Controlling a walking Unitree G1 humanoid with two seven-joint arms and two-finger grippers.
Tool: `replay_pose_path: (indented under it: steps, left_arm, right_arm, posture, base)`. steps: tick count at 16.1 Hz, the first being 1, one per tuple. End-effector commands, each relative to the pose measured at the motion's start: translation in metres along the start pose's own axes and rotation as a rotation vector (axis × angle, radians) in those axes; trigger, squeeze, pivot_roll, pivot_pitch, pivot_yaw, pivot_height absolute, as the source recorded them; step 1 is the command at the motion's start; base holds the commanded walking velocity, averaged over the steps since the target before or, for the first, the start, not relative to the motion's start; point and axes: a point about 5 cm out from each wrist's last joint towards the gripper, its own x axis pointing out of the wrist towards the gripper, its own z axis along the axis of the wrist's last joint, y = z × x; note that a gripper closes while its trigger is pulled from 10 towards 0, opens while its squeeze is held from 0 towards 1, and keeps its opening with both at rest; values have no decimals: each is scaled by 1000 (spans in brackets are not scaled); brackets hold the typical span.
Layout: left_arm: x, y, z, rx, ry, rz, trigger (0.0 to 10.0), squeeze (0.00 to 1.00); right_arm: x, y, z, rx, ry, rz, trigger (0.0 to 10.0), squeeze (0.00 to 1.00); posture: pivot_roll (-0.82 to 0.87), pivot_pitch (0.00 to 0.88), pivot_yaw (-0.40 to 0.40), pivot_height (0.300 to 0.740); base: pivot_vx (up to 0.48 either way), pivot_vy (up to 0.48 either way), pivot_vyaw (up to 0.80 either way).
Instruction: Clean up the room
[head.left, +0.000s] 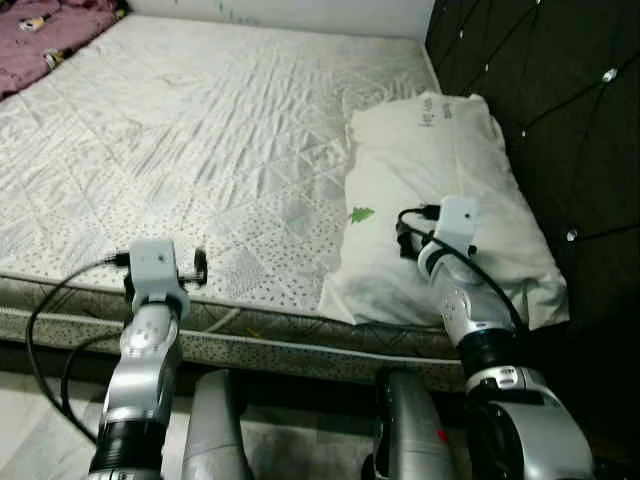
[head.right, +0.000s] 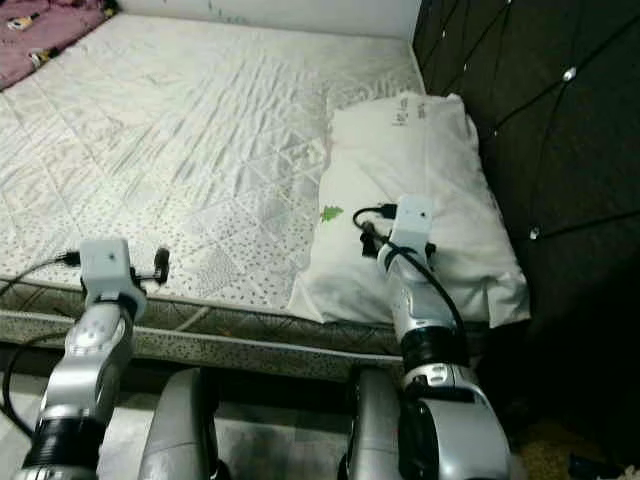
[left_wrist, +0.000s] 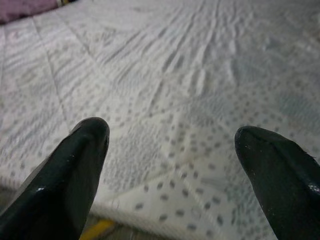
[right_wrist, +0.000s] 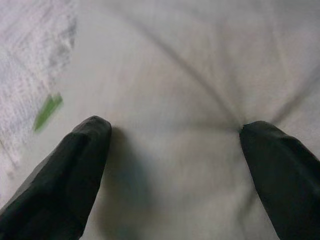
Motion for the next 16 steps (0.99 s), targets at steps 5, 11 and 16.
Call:
replay_pose_path:
  steps: [5,11,16]
  left_arm:
    - [8,0,20,-51,-108,29,10000,0]
    - [3,-15,24,-65,-127,-34,10000,0]
    - [-2,-11,19,-58,-136,-19,10000,0]
  right_arm:
    - [-31,32,58,4,-445,218,10000,0]
    - [-47,35,45,6,-494,217,10000,0]
    - [-48,34,43,-13,-488,210,10000,0]
  posture:
    - [54,0,-15,540]
    - [30,0,23,584]
    - [46,0,4,623]
  base:
    - [0,0,0]
    - [0,0,0]
    - [0,0,0]
